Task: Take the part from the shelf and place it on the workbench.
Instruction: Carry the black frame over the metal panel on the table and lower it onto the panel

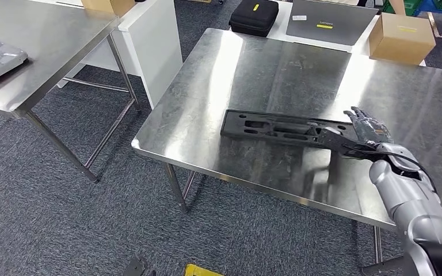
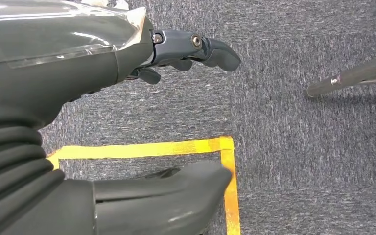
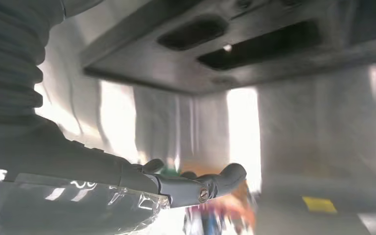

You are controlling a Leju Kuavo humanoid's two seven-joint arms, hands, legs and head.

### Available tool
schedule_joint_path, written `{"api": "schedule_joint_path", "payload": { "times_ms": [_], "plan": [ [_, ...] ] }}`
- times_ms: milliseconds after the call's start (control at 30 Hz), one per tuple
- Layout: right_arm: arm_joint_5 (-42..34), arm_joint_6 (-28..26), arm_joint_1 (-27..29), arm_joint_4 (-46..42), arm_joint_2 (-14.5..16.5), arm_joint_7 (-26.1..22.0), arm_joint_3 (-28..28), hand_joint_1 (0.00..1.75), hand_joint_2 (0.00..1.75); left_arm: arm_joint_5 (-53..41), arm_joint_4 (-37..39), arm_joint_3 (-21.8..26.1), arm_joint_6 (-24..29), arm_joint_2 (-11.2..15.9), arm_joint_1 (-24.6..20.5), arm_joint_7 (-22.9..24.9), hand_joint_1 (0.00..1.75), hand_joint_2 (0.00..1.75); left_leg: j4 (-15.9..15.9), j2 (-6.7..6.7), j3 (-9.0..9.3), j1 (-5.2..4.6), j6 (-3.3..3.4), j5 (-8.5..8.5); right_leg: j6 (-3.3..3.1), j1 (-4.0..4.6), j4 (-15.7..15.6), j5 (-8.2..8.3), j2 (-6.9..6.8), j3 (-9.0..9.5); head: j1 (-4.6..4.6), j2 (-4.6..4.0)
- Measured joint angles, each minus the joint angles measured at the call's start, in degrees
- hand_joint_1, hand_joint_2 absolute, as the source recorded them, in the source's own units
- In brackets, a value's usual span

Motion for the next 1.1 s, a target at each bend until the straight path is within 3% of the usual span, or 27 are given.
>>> {"api": "schedule_joint_path", "payload": {
  "times_ms": [133, 233, 300, 600, 833, 967, 1100],
  "plan": [
    [-2.12, 14.2, -4.82, 1.38, -3.04, -0.81, -1.44, 0.0, 1.75, 0.32, 0.01, 0.03, -0.09, 0.14, 0.13, 0.03, 0.0, 0.0, 0.02, -0.01, -0.06, -0.03, 0.07, 0.05, 0.02, -0.05, 0.0, 0.03, -0.02, -0.07, 0.0, 0.0],
    [-2.21, 26.5, -10.99, 2.21, -6.48, -2.26, -1.62, 0.0, 1.75, 0.43, 0.01, 0.07, -0.04, 0.21, 0.5, 0.07, 0.0, 0.0, 0.02, -0.08, -0.16, -0.08, 0.12, 0.08, 0.05, -0.18, 0.0, 0.06, -0.08, -0.18, 0.0, 0.0],
    [-1.96, 31.72, -15.59, 2.33, -8.92, -3.26, -1.44, 0.0, 1.75, 0.5, 0.01, 0.1, 0.06, 0.25, 0.91, 0.07, 0.0, 0.0, 0.02, -0.09, -0.23, -0.09, 0.13, 0.1, 0.06, -0.22, 0.0, 0.06, -0.11, -0.22, 0.0, 0.0],
    [-4.63, 38.23, -31.05, -3.64, -15.14, 2.16, 2.73, 0.0, 1.75, 1.82, 0.01, 0.92, 1.01, 0.27, 1.94, -0.24, 0.0, 0.0, 0.02, -0.07, -0.24, -0.08, 0.13, 0.08, 0.05, -0.24, -0.01, 0.06, -0.12, -0.36, -0.01, 0.0],
    [-10.21, 34.56, -36.53, -8.84, -20.68, 6.27, 6.76, 0.0, 1.75, 2.67, 0.01, 1.93, 1.24, 0.09, 2.26, -0.51, 0.0, 0.0, 0.03, -0.12, -0.2, -0.09, 0.14, 0.06, 0.06, -0.2, -0.03, 0.05, -0.18, -0.41, 0.01, 0.0],
    [-14.68, 29.29, -35.18, -11.39, -26.17, 6.28, 7.9, 0.0, 1.75, 4.7, 0.01, 3.18, 1.57, -0.11, 2.35, -0.46, 0.0, 1.75, 0.04, -0.23, -0.17, -0.16, 0.24, 0.01, 0.07, -0.14, -0.07, 0.04, -0.24, -0.41, -0.01, 0.0],
    [-19.49, 25.32, -31.1, -14.18, -32.7, 5.93, 8.28, 0.0, 1.75, 6.51, 0.03, 4.96, 2.49, -0.22, 3.12, -0.4, 0.0, 1.75, 0.05, -0.3, -0.17, -0.25, 0.46, -0.13, 0.1, -0.13, -0.09, 0.03, -0.31, -0.4, -0.01, 0.0]
  ]
}}
